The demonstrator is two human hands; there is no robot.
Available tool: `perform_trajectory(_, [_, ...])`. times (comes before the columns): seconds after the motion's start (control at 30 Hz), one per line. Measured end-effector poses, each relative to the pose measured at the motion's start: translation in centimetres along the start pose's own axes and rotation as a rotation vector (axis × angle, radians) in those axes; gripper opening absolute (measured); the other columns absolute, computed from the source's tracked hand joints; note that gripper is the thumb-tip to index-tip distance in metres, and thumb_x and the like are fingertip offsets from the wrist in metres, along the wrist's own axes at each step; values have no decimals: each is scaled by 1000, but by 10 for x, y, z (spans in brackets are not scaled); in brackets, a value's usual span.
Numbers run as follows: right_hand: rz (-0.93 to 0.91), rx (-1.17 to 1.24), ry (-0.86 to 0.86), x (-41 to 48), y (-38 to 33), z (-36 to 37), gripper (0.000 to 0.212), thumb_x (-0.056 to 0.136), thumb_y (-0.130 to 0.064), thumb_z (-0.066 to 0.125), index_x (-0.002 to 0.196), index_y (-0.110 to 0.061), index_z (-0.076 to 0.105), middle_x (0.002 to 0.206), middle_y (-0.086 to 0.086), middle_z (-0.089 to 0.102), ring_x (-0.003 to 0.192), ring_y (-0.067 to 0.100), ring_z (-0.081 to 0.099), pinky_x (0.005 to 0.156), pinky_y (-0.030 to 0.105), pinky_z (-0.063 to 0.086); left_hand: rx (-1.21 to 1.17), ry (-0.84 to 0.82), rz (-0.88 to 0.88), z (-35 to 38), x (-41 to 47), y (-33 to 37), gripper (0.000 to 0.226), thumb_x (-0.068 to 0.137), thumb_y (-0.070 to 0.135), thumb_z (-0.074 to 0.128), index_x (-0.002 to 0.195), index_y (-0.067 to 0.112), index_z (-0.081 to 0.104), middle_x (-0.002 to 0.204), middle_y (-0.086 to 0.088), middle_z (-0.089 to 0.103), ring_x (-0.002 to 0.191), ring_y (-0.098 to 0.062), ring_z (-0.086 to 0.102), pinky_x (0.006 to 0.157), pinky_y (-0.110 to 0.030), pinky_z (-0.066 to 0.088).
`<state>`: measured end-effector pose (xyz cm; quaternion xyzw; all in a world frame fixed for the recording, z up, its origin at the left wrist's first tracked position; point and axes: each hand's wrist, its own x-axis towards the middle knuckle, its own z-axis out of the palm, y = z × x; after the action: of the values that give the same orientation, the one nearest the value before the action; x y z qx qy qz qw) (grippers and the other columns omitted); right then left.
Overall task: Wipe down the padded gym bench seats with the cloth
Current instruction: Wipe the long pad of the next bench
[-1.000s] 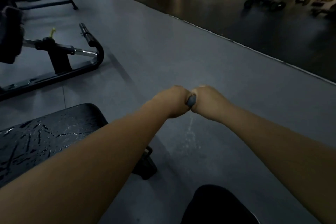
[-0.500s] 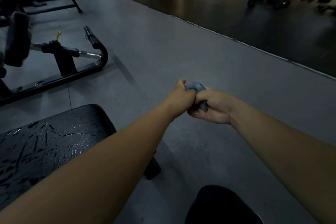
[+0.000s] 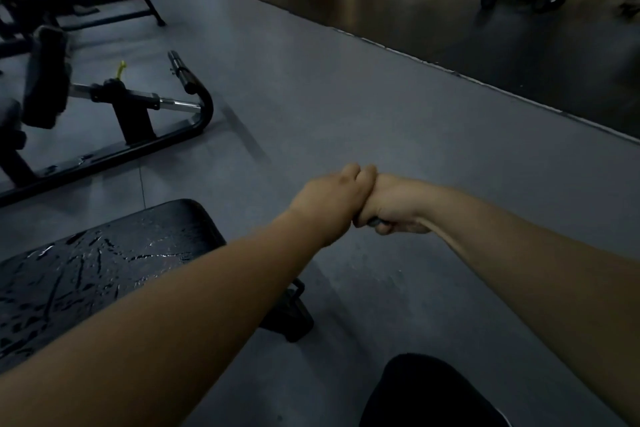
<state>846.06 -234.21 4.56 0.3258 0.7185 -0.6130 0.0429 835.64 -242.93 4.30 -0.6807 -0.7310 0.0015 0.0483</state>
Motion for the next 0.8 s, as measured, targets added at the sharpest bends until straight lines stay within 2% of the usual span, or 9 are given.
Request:
perform_trajectory(0.13, [-60, -518, 227, 6, -8, 8, 21, 84, 5, 57, 74, -11, 47, 60, 3, 42, 50, 14, 35, 45, 19, 25, 105, -40, -194, -13, 5, 5, 5, 94, 7, 53, 96, 11, 51, 89, -6, 58, 71, -28, 52, 60, -37, 40])
perform_trajectory(0.23, [-169, -766, 393, 4, -9, 11, 10, 89, -2, 56, 93, -12, 53, 89, 8, 60, 74, 22, 57, 59, 27, 43, 162, -93, -240, -17, 9, 5, 21, 95, 12, 49, 74, 16, 47, 79, 0, 45, 69, -25, 50, 62, -36, 42])
perform_trajectory(0.3, [-174, -899, 457, -2, -12, 10, 16, 93, -2, 52, 103, -12, 58, 104, 12, 66, 87, 28, 63, 71, 34, 48, 95, -134, -277, -15, 11, 4, 15, 97, 20, 48, 83, 19, 54, 82, 1, 48, 73, -25, 55, 64, -37, 44])
perform_trajectory(0.4, [-251, -1128, 556, -9, -11, 3, 23, 101, -9, 43, 117, -10, 59, 113, 12, 67, 99, 32, 64, 78, 39, 50, -96, -162, -308, -17, 13, 3, 18, 96, 26, 46, 89, 20, 61, 89, -1, 63, 77, -24, 60, 68, -38, 49])
perform_trajectory(0.5, [-365, -1327, 621, -13, -11, 0, 19, 101, -17, 46, 117, -15, 57, 110, 9, 70, 95, 31, 67, 69, 38, 46, -375, -249, -214, -25, 15, 5, 24, 99, 17, 46, 110, 11, 65, 98, 1, 55, 87, -20, 51, 79, -32, 41])
perform_trajectory(0.6, [-119, -1219, 534, -6, -14, 8, 14, 97, -10, 53, 104, -9, 65, 109, 12, 71, 98, 33, 67, 78, 39, 51, -326, -361, -242, -21, 17, 6, 24, 99, 14, 49, 116, 10, 65, 105, -3, 57, 93, -23, 53, 82, -33, 42])
perform_trajectory(0.67, [-7, -1088, 431, 8, -12, 6, 13, 96, -9, 57, 90, -8, 68, 108, 11, 71, 97, 31, 66, 86, 38, 53, -126, -271, -308, -13, 14, 8, 19, 97, 19, 54, 115, 15, 58, 115, -7, 62, 97, -28, 60, 77, -36, 46])
perform_trajectory(0.73, [60, -1026, 252, 12, -10, -2, 15, 98, -20, 60, 100, -9, 69, 103, 5, 69, 91, 23, 65, 82, 33, 53, -41, -101, -222, -5, 8, 15, 33, 94, 12, 58, 124, 12, 46, 122, -10, 57, 103, -30, 61, 72, -36, 43])
perform_trajectory(0.8, [73, -913, 152, 7, -10, -3, 15, 100, -15, 56, 107, -5, 66, 94, 5, 65, 78, 19, 60, 69, 30, 50, -51, -25, -120, -1, 2, 19, 50, 92, 4, 57, 136, 9, 35, 127, -13, 51, 108, -31, 59, 75, -37, 45])
